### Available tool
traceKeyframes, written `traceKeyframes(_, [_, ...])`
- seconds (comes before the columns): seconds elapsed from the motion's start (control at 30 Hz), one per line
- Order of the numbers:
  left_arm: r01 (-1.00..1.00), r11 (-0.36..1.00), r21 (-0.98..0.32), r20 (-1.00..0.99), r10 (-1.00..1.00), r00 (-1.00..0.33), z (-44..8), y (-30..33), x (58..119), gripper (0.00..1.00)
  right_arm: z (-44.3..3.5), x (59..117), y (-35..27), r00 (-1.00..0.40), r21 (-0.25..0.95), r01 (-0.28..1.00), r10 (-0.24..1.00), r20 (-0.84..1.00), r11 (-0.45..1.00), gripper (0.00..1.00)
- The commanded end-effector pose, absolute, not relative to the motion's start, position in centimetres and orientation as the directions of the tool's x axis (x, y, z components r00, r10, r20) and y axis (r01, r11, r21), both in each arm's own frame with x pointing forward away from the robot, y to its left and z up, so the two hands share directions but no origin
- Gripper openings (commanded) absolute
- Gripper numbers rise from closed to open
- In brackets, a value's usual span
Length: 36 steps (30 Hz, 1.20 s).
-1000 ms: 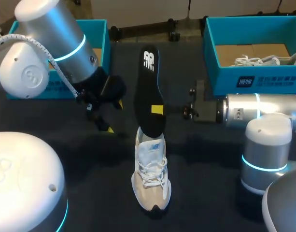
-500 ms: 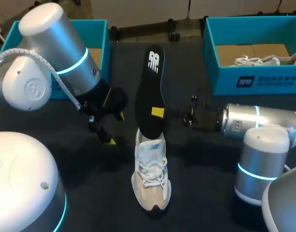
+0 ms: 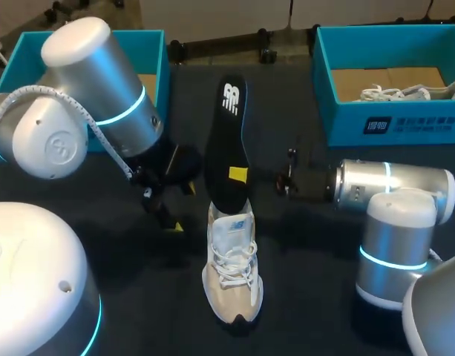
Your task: Take the shoe out of the shoebox, open the shoe tongue, remove and reinsert the insole, then place the shoe into the shoebox
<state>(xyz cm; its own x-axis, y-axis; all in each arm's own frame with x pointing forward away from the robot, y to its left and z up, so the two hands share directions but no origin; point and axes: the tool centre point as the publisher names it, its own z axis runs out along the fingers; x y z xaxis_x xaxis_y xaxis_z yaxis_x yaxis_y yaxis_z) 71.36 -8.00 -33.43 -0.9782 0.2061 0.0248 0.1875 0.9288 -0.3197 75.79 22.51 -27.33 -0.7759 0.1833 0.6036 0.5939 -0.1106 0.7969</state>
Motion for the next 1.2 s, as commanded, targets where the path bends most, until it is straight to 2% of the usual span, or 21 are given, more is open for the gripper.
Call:
traceKeyframes(0.03, [0.188, 0.93, -0.317, 0.026, 0.206, -0.978, -33.7, -8.2, 71.5, 1.0, -27.1, 76.0, 22.7, -0.774, 0.795, 0.598, 0.187, 0.605, -0.1, 0.0])
traceKeyframes(0.2, [0.196, 0.928, -0.317, 0.032, 0.217, -0.976, -33.9, -8.4, 71.4, 1.0, -27.3, 76.3, 23.4, -0.781, 0.804, 0.592, 0.204, 0.591, -0.063, 0.0])
traceKeyframes(0.4, [0.186, 0.923, -0.338, 0.04, 0.212, -0.976, -34.8, -8.9, 71.2, 1.0, -28.2, 77.0, 22.6, -0.792, 0.807, 0.585, 0.154, 0.59, -0.083, 0.0])
traceKeyframes(1.2, [0.079, 0.938, -0.338, 0.029, 0.094, -0.995, -35.7, -8.9, 72.1, 1.0, -29.6, 76.9, 22.4, -0.822, 0.829, 0.553, 0.108, 0.559, -0.081, 0.0])
